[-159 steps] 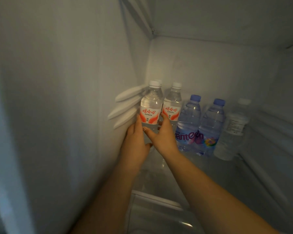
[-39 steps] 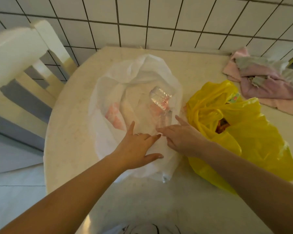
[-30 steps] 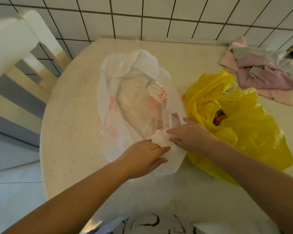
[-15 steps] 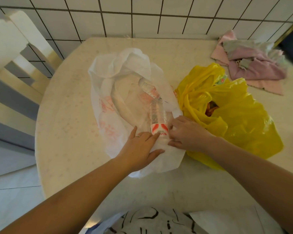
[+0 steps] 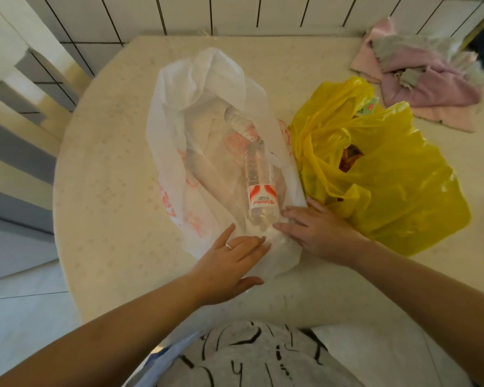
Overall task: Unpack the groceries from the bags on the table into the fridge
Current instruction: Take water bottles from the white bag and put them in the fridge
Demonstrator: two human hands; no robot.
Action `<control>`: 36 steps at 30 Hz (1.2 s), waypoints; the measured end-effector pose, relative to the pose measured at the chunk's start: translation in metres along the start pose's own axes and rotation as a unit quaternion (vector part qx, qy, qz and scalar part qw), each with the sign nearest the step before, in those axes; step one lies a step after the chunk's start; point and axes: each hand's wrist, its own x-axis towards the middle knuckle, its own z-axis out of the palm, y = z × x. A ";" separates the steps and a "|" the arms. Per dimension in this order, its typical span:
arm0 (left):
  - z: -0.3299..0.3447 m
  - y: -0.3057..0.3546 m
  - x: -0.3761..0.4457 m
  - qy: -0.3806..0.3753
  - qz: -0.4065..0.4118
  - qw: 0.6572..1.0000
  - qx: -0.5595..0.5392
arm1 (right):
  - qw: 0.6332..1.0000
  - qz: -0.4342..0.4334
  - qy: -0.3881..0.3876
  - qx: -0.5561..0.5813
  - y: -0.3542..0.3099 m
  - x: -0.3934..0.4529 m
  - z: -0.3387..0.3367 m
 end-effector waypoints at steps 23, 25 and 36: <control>-0.026 -0.030 0.040 0.036 -0.167 0.978 -0.124 | 0.938 -0.253 -0.048 -0.233 0.048 0.139 -0.039; -0.026 -0.033 0.039 0.043 -0.170 0.976 -0.130 | 0.945 -0.244 -0.016 -0.218 0.049 0.143 -0.036; -0.027 -0.059 0.007 0.060 -0.246 0.951 -0.175 | 0.987 -0.088 -0.020 -0.136 0.042 0.181 -0.045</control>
